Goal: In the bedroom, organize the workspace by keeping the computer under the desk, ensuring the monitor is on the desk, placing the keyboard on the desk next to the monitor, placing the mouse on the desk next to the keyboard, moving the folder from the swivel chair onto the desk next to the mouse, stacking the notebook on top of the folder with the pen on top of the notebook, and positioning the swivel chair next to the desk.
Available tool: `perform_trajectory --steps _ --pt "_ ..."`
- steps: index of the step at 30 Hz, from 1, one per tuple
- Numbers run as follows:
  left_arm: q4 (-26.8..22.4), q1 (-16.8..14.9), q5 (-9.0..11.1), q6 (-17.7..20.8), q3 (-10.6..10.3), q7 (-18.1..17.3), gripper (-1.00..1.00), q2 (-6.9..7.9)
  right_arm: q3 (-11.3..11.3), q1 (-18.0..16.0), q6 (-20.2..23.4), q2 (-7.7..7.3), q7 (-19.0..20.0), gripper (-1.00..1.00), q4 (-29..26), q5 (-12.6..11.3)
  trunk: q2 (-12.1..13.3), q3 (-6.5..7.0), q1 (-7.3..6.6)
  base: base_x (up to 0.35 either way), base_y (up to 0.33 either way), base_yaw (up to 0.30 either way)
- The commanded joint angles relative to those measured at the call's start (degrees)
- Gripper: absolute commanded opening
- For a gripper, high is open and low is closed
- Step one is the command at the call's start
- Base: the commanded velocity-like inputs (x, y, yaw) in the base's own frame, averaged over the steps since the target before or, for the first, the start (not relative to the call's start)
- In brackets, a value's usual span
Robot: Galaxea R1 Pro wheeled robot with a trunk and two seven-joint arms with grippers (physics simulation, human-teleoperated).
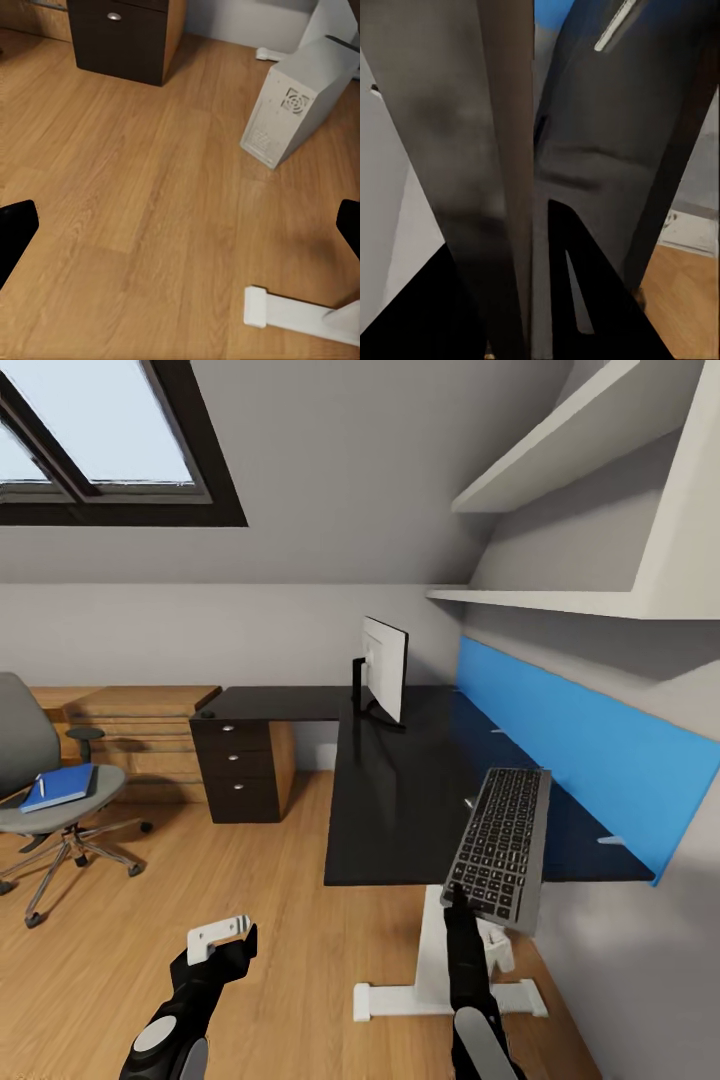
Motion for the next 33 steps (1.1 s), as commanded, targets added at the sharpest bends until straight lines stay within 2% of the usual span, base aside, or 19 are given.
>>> perform_trajectory --steps 1,6,15,18,22,29,33 --pt "-0.1 0.0 0.6 0.2 -0.1 0.5 1.00 0.02 0.5 0.2 -0.2 0.00 -0.2 -1.00 -0.5 -0.5 0.0 -0.05 -0.02 -0.179 0.204 0.000" --pt "-0.1 0.0 0.6 0.2 -0.1 0.5 1.00 0.03 2.0 0.8 -0.2 0.00 -2.9 -1.00 -1.8 -0.6 0.0 -0.05 -0.02 -0.207 0.235 0.000" --pt "-0.1 0.0 0.6 0.2 -0.1 0.5 1.00 0.03 3.6 0.9 -0.2 0.00 -3.7 -1.00 -1.9 -0.6 0.0 -0.05 -0.02 -0.192 0.272 0.002" --pt "-0.1 0.0 0.6 0.2 -0.1 0.5 1.00 0.03 3.9 0.9 -0.2 0.00 -4.1 -1.00 -1.9 -0.6 0.0 0.02 -0.02 -0.073 0.313 0.067" --pt "0.0 0.0 0.7 0.2 -0.1 0.5 1.00 0.03 4.1 0.9 -0.2 0.00 -6.5 -1.00 -1.8 -0.6 0.0 0.22 -0.02 -0.017 0.323 0.145" --pt "0.0 0.0 0.7 0.3 -0.1 0.5 1.00 0.03 6.5 0.9 -0.2 0.00 -7.7 -1.00 -1.7 -0.4 0.0 0.63 -0.02 -0.002 0.312 0.169" --pt "0.8 0.0 0.7 0.4 -0.1 0.5 1.00 0.03 7.5 0.9 -0.2 0.00 -7.8 -1.00 -1.7 -0.3 0.0 0.86 -0.02 0.000 0.077 0.175"
